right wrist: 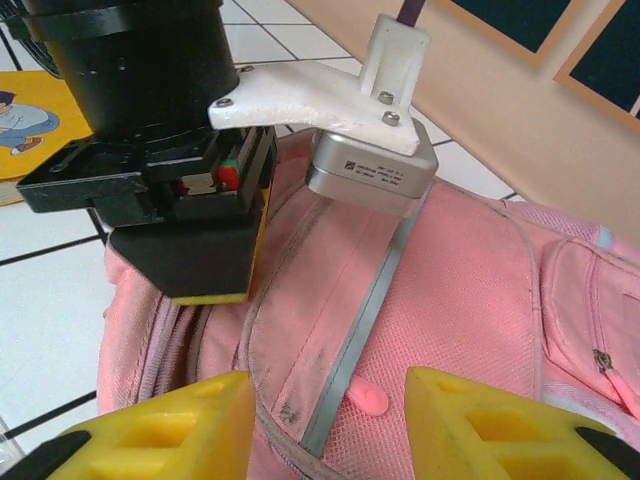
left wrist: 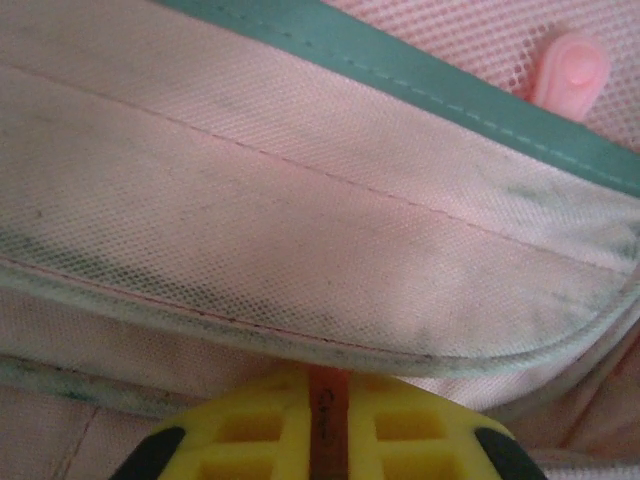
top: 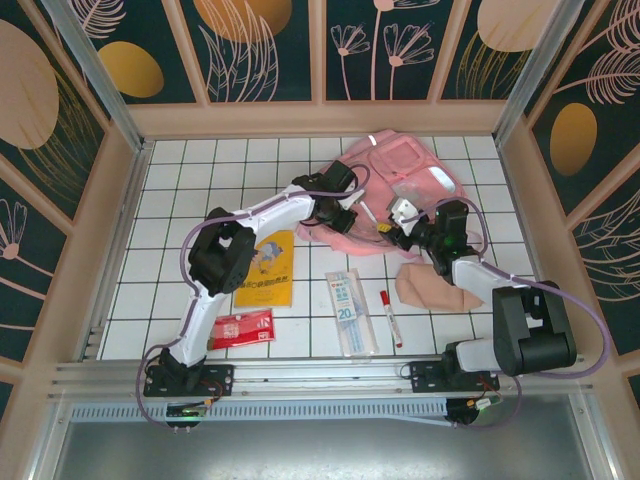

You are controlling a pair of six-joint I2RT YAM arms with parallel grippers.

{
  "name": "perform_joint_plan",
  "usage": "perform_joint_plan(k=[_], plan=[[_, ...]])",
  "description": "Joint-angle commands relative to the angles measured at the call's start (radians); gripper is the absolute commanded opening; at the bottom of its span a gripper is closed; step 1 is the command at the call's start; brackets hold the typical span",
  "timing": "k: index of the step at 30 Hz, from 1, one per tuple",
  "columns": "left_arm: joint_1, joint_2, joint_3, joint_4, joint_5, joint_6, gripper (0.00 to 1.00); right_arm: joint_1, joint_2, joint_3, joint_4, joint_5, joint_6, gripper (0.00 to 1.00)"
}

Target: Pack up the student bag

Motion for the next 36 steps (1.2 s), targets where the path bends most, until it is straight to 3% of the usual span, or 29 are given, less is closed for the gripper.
perform_joint_plan(k=[1,6,15,19,22,24,25,29,36], plan=[[-0.004,-0.008,0.022,-0.038,0.051,0.009,0.00,0.006,0.009,0.038,-0.084,-0.082,-0.037,0.44],[0.001,-0.096,0.003,0.000,0.122,-0.025,0.00,0.056,0.043,0.072,-0.177,-0.164,-0.113,0.51],[0.025,-0.243,-0.193,0.149,0.132,-0.101,0.00,0.163,0.152,0.095,-0.188,0.017,-0.123,0.55],[0.053,-0.299,-0.329,0.299,0.207,-0.173,0.00,0.189,0.195,0.089,-0.145,0.115,-0.128,0.56],[0.063,-0.333,-0.393,0.368,0.165,-0.198,0.01,0.192,0.225,0.101,-0.153,0.153,-0.156,0.55],[0.075,-0.337,-0.403,0.383,0.159,-0.238,0.29,0.192,0.236,0.107,-0.161,0.161,-0.166,0.52],[0.077,-0.327,-0.386,0.370,0.161,-0.256,0.36,0.193,0.237,0.105,-0.160,0.165,-0.171,0.50],[0.076,-0.254,-0.282,0.271,0.154,-0.320,0.42,0.188,0.224,0.092,-0.158,0.140,-0.187,0.45],[0.034,-0.144,-0.137,0.078,0.037,-0.360,0.45,0.126,0.099,0.018,0.035,0.128,-0.022,0.52]])
